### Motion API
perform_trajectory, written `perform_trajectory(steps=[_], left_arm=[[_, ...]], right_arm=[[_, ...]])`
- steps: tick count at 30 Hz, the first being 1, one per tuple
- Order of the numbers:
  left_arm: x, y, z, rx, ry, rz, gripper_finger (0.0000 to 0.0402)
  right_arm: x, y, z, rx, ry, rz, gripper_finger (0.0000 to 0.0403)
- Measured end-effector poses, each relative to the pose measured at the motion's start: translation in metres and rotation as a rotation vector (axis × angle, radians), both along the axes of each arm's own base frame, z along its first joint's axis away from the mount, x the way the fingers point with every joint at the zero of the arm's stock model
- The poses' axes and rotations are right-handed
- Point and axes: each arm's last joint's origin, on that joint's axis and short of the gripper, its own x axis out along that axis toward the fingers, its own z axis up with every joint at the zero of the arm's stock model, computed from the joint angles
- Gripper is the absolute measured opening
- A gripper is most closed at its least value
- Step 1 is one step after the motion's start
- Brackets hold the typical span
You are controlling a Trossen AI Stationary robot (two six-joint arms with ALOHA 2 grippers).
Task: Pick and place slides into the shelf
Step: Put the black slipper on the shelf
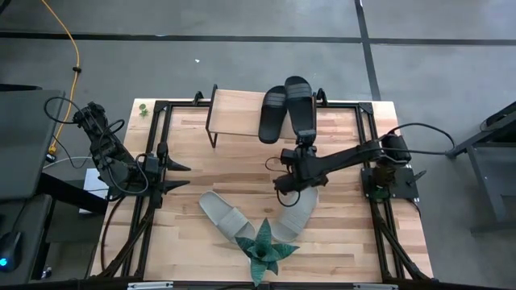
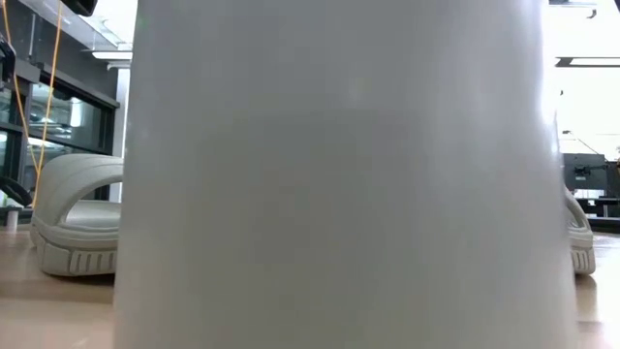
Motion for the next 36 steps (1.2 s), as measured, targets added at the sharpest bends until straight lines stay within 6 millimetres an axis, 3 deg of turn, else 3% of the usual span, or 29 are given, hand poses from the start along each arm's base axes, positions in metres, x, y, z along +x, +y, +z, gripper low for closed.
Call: perform_trajectory(steps=[9,36], left_arm=[[0.000,0.000,0.000,0.000,0.000,0.000,0.0170],[0.000,0.000,0.000,-0.001,-0.001,0.002,0.0170]], right_arm=[[0.000,-0.013,-0.002,0.077,0.195,-0.028,0.0020],[0.002,0.008,-0.006,0.141,0.158,0.024,0.0020]])
